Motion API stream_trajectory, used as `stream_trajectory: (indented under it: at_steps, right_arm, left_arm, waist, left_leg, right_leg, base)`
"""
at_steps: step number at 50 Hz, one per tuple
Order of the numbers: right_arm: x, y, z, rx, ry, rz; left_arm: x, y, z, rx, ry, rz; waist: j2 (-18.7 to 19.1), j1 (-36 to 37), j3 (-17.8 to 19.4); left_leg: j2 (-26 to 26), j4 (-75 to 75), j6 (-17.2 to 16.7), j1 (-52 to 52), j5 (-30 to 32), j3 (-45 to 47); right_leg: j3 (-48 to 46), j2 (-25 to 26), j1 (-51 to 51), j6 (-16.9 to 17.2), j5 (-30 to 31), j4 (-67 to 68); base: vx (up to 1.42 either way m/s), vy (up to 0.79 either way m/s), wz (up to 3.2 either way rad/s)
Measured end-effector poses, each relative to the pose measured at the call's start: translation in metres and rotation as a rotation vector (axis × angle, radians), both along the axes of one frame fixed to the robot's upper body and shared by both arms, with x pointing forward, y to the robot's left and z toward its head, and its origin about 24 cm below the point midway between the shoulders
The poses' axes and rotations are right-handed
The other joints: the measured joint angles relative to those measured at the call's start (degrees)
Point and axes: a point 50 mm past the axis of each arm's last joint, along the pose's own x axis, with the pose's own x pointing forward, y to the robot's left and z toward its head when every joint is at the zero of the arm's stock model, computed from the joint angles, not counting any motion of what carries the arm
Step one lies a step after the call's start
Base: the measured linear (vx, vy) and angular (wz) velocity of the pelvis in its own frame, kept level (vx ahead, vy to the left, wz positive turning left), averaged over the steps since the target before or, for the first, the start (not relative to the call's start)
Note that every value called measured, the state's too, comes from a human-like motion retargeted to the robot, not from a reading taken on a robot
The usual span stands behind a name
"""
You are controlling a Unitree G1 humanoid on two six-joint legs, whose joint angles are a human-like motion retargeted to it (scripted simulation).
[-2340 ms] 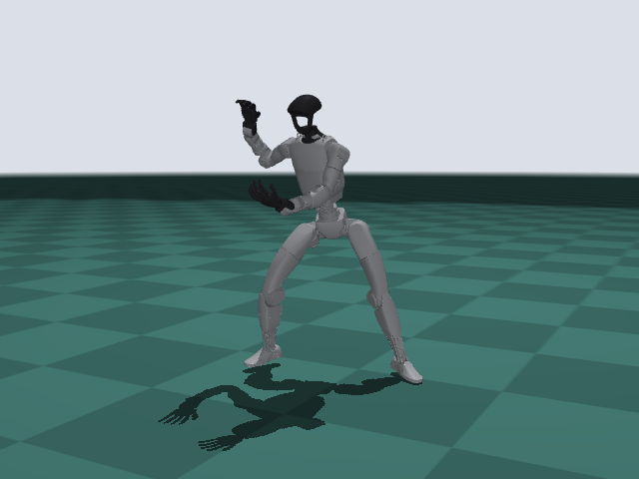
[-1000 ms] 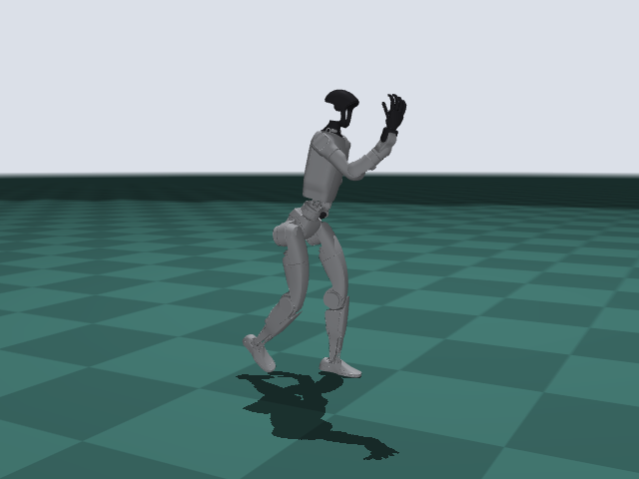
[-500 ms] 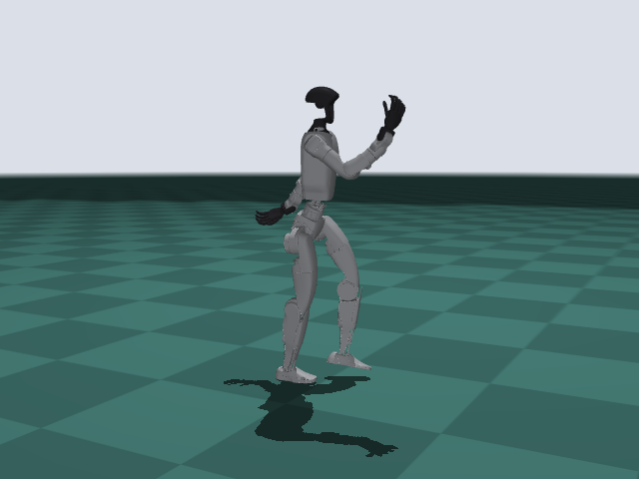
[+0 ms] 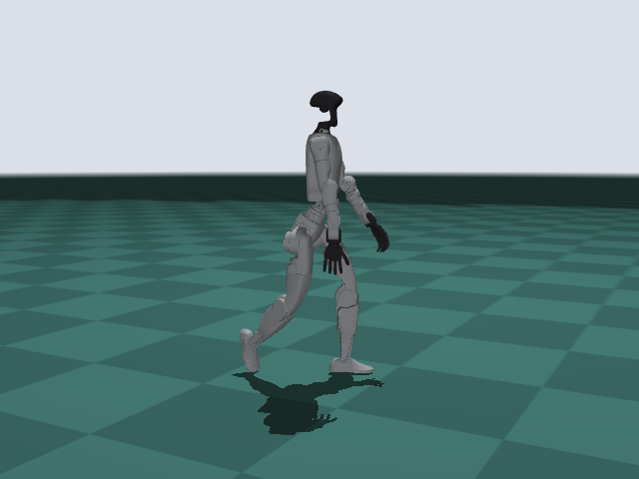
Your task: Kungfu
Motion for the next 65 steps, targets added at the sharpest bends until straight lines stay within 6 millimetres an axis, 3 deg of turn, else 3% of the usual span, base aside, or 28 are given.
stream_trajectory:
  at_steps: [2,3,4,6,8,10,12,14,17,20,21,25,27,29,30,32,34,35,37,40,42,45,47,50,53,55,60,65]
  right_arm:
    - [-0.143,-0.002,0.005,0.041,0.516,-0.008]
    - [-0.208,-0.004,0.022,0.079,0.725,-0.007]
    - [-0.265,-0.001,0.046,0.128,0.897,-0.003]
    - [-0.359,0.007,0.108,0.238,1.168,0.006]
    - [-0.422,0.005,0.180,0.290,1.378,-0.006]
    - [-0.459,-0.008,0.251,0.230,1.559,-0.070]
    - [-0.476,-0.017,0.311,0.088,1.692,-0.241]
    - [-0.475,-0.028,0.331,-0.101,1.685,-0.492]
    - [-0.471,-0.029,0.314,-0.354,1.394,-0.948]
    - [-0.456,-0.034,0.255,-0.574,0.979,-1.255]
    - [-0.447,-0.040,0.233,-0.623,0.849,-1.307]
    - [-0.405,-0.050,0.165,-0.642,0.426,-1.462]
    - [-0.378,-0.054,0.136,-0.544,0.196,-1.560]
    - [-0.346,-0.070,0.111,-0.482,-0.068,-1.650]
    - [-0.327,-0.081,0.101,-0.468,-0.198,-1.684]
    - [-0.278,-0.112,0.085,-0.415,-0.412,-1.676]
    - [-0.217,-0.145,0.086,-0.213,-0.639,-1.514]
    - [-0.185,-0.160,0.094,-0.075,-0.725,-1.392]
    - [-0.133,-0.203,0.140,0.052,-0.817,-1.056]
    - [-0.052,-0.263,0.255,-0.129,-0.967,-0.561]
    - [0.006,-0.265,0.319,-0.221,-1.095,-0.291]
    - [0.087,-0.229,0.366,-0.179,-1.338,0.005]
    - [0.147,-0.186,0.350,-0.014,-1.385,0.158]
    - [0.226,-0.096,0.291,0.317,-1.194,0.422]
    - [0.240,-0.035,0.211,0.512,-0.777,0.573]
    - [0.233,-0.018,0.187,0.542,-0.623,0.628]
    - [0.228,0.042,0.157,0.622,-0.638,0.744]
    - [0.214,0.061,0.139,0.745,-0.621,0.703]
  left_arm:
    - [0.104,-0.062,0.080,-0.182,-0.444,-0.186]
    - [0.139,-0.089,0.135,-0.239,-0.651,-0.310]
    - [0.160,-0.109,0.193,-0.254,-0.847,-0.432]
    - [0.167,-0.140,0.303,-0.219,-1.226,-0.645]
    - [0.143,-0.158,0.394,-0.125,-1.588,-0.786]
    - [0.113,-0.160,0.458,0.022,-1.874,-0.876]
    - [0.092,-0.151,0.497,0.152,-2.043,-0.903]
    - [0.073,-0.134,0.532,0.283,-2.151,-0.908]
    - [0.043,-0.113,0.575,0.428,-2.247,-0.883]
    - [0.016,-0.106,0.600,0.545,-2.324,-0.872]
    - [0.012,-0.105,0.603,0.566,-2.358,-0.862]
    - [0.021,-0.106,0.590,0.544,-2.444,-0.817]
    - [0.033,-0.108,0.580,0.477,-2.442,-0.810]
    - [0.047,-0.110,0.572,0.441,-2.383,-0.818]
    - [0.055,-0.111,0.565,0.436,-2.329,-0.826]
    - [0.081,-0.126,0.540,0.410,-2.214,-0.840]
    - [0.104,-0.145,0.506,0.332,-2.115,-0.839]
    - [0.114,-0.159,0.481,0.275,-2.064,-0.840]
    - [0.135,-0.185,0.415,0.121,-1.925,-0.796]
    - [0.154,-0.196,0.311,-0.010,-1.587,-0.682]
    - [0.156,-0.181,0.240,-0.002,-1.323,-0.580]
    - [0.135,-0.173,0.155,-0.045,-1.023,-0.449]
    - [0.113,-0.165,0.116,-0.072,-0.914,-0.371]
    - [0.085,-0.137,0.079,0.003,-0.863,-0.209]
    - [0.066,-0.121,0.055,0.139,-0.799,-0.148]
    - [0.062,-0.117,0.049,0.197,-0.770,-0.140]
    - [0.066,-0.109,0.055,0.267,-0.817,-0.057]
    - [0.057,-0.100,0.050,0.295,-0.819,-0.003]
  waist:
    - [2.3,-1.2,-1.2]
    - [5.2,-5.8,-1.2]
    - [7.5,-8.6,-1.2]
    - [10.1,-12.0,-0.4]
    - [11.7,-15.6,1.9]
    - [13.7,-19.4,5.4]
    - [15.7,-23.6,8.8]
    - [17.8,-29.5,13.9]
    - [19.9,-36.4,23.1]
    - [20.4,-41.1,29.1]
    - [20.6,-41.8,29.1]
    - [21.7,-43.9,26.9]
    - [21.7,-44.6,25.2]
    - [21.2,-45.5,21.7]
    - [21.0,-45.0,18.1]
    - [20.7,-40.3,12.4]
    - [19.1,-39.2,13.4]
    - [19.0,-38.2,14.1]
    - [18.9,-36.4,15.4]
    - [17.1,-34.8,19.6]
    - [16.6,-33.8,22.7]
    - [16.2,-29.6,23.1]
    - [14.8,-24.7,22.5]
    - [14.9,-20.6,23.5]
    - [16.1,-15.2,24.2]
    - [15.9,-12.2,25.8]
    - [18.4,-9.4,29.6]
    - [18.1,-10.2,29.3]
  left_leg:
    - [0.1,1.3,0.5,2.5,-3.4,-0.3]
    - [-3.3,-0.3,1.2,4.3,-3.8,-3.1]
    - [-4.9,-1.9,1.3,6.8,-4.6,-4.7]
    - [-6.9,-5.3,1.0,13.1,-5.9,-5.1]
    - [-10.7,-11.0,1.7,21.8,-6.3,-3.4]
    - [-13.0,-16.2,1.8,31.1,-6.8,-1.3]
    - [-13.6,-18.9,0.6,38.7,-8.1,0.2]
    - [-14.3,-20.6,-0.8,44.9,-9.6,0.3]
    - [-14.7,-21.6,-2.5,52.9,-11.5,-0.9]
    - [-14.8,-21.0,-4.2,56.3,-12.0,-3.5]
    - [-15.9,-20.5,-4.1,56.2,-11.6,-4.4]
    - [-13.4,-17.5,-6.2,57.6,-9.4,-10.3]
    - [-11.2,-15.0,-6.1,57.8,-9.3,-13.4]
    - [-11.1,-13.6,-4.4,56.3,-9.1,-16.4]
    - [-12.2,-13.6,-3.0,54.4,-8.5,-17.2]
    - [-10.6,-11.2,-3.5,47.5,-7.8,-16.8]
    - [-6.3,-11.3,-6.6,44.8,-6.1,-15.3]
    - [-3.4,-11.0,-8.8,42.3,-5.2,-14.6]
    - [0.9,-10.8,-13.5,36.9,-4.1,-11.1]
    - [3.4,-11.9,-16.1,31.6,-2.2,-2.2]
    - [5.4,-11.4,-15.5,27.0,-1.5,-0.7]
    - [-0.3,-12.6,-16.1,16.2,0.6,-5.8]
    - [-3.5,-14.3,-16.1,11.4,1.7,-6.6]
    - [-3.2,-18.7,-16.1,6.7,3.6,-4.8]
    - [-3.1,-22.2,-16.1,3.2,6.8,-3.5]
    - [-4.0,-23.8,-16.1,1.9,8.1,-2.8]
    - [-3.8,-27.3,-16.1,-0.5,11.0,-0.7]
    - [-3.4,-25.8,-16.1,-1.4,11.2,-2.6]
  right_leg:
    - [3.3,-0.1,-4.5,0.0,-7.4,6.4]
    - [1.1,-1.4,-9.0,0.0,-10.7,10.7]
    - [1.9,-1.3,-12.5,0.0,-13.8,12.8]
    - [8.2,-0.6,-17.8,0.0,-19.5,13.5]
    - [16.0,-2.1,-21.6,0.0,-23.5,11.8]
    - [21.3,-2.3,-24.6,-4.1,-25.1,7.5]
    - [23.4,-1.6,-26.2,-11.4,-25.4,0.0]
    - [24.5,-1.0,-27.8,-17.8,-24.7,-7.6]
    - [26.5,0.1,-29.6,-25.1,-21.7,-17.7]
    - [29.1,0.0,-32.9,-30.0,-21.0,-24.6]
    - [29.5,-1.2,-34.5,-30.0,-22.0,-25.1]
    - [29.9,-2.6,-36.9,-30.0,-28.0,-20.3]
    - [29.2,-4.7,-35.7,-25.2,-31.6,-16.9]
    - [19.0,-12.9,-37.5,-19.3,-26.5,-13.3]
    - [13.9,-18.4,-41.5,-17.4,-20.4,-9.6]
    - [16.0,-18.3,-51.9,-18.6,-25.5,1.7]
    - [12.7,-23.8,-51.8,-17.0,-31.9,8.0]
    - [8.3,-28.3,-50.9,-15.5,-35.1,11.0]
    - [3.7,-35.6,-50.0,-13.4,-37.9,15.2]
    - [2.6,-42.5,-49.8,-10.7,-40.5,20.2]
    - [2.0,-43.9,-50.7,-10.4,-42.6,23.1]
    - [5.8,-48.6,-59.2,-8.3,-41.5,24.5]
    - [7.7,-49.8,-65.6,-8.3,-41.0,25.3]
    - [5.5,-51.2,-69.9,-8.3,-42.4,27.5]
    - [4.0,-52.0,-72.8,-9.3,-43.5,29.4]
    - [4.1,-53.3,-74.1,-9.4,-43.9,30.8]
    - [3.1,-53.9,-73.9,-10.0,-43.3,33.0]
    - [5.2,-51.9,-73.7,-10.0,-42.2,32.6]
  base:
    - [1.31,0.08,0.62]
    - [1.31,0.18,2.13]
    - [1.22,0.12,2.24]
    - [1.14,-0.02,0.75]
    - [0.97,0.15,0.12]
    - [1.01,0.01,-0.45]
    - [1.10,-0.16,-0.65]
    - [0.92,-0.08,-0.24]
    - [0.64,-0.01,0.24]
    - [0.56,-0.18,0.72]
    - [0.87,-0.33,1.03]
    - [1.17,-0.78,1.56]
    - [1.02,-0.91,2.47]
    - [0.92,-1.00,2.98]
    - [0.88,-1.10,2.42]
    - [0.58,-0.92,2.34]
    - [0.16,-0.70,3.69]
    - [-0.09,-0.63,4.30]
    - [-0.28,-0.60,4.38]
    - [-0.50,-0.66,3.69]
    - [-0.64,-0.63,2.80]
    - [-0.58,-0.25,2.69]
    - [-0.53,-0.08,1.81]
    - [-0.39,-0.13,1.26]
    - [-0.22,0.00,0.83]
    - [-0.24,0.03,0.88]
    - [-0.16,0.05,0.36]
    - [0.18,0.10,-0.08]
